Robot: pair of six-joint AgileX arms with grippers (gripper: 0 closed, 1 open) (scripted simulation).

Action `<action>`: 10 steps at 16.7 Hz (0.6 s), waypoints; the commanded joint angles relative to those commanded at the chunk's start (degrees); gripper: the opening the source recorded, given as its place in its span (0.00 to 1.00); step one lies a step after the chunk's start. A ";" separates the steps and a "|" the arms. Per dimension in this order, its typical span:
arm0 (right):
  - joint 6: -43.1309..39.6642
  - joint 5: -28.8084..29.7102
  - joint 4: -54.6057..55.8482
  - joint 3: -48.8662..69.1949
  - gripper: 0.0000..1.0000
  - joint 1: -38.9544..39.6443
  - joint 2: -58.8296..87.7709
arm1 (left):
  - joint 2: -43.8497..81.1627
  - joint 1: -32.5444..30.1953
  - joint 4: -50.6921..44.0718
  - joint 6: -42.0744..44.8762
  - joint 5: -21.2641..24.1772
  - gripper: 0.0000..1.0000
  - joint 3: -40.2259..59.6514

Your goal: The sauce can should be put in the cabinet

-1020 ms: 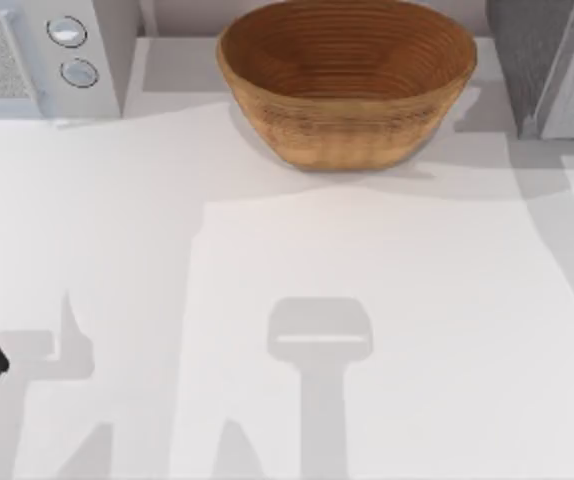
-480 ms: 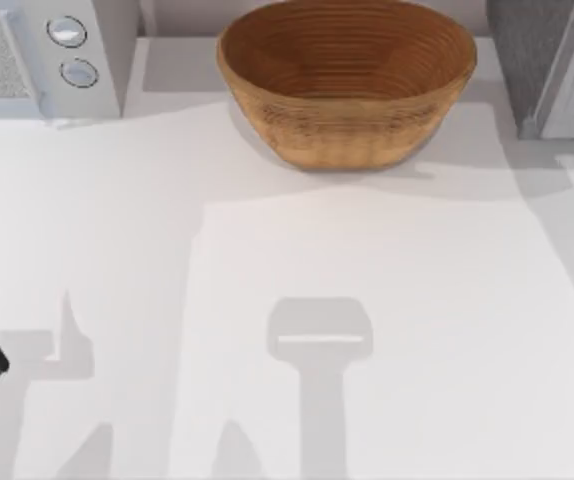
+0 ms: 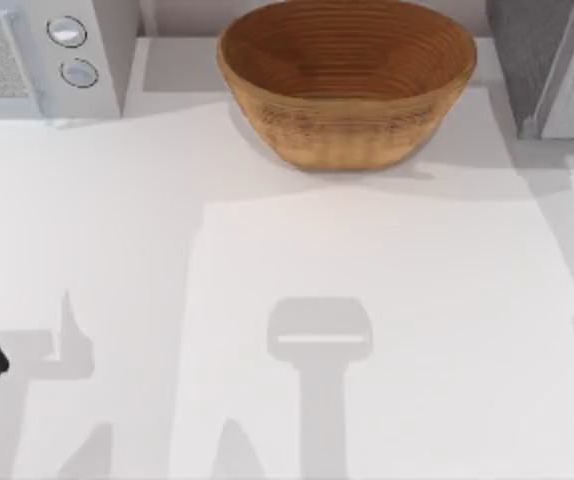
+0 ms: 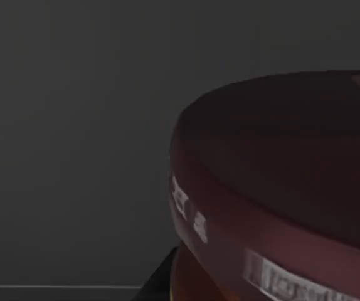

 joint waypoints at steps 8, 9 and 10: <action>-0.08 -1.20 1.51 6.63 0.00 -1.58 8.00 | 0.00 0.00 0.00 0.00 0.00 1.00 0.00; -0.08 -1.20 1.51 6.63 0.00 -1.58 8.00 | 0.00 0.00 0.00 0.00 0.00 1.00 0.00; -0.08 -1.20 1.51 6.63 0.00 -1.58 8.00 | 0.00 0.00 0.00 0.00 0.00 1.00 0.00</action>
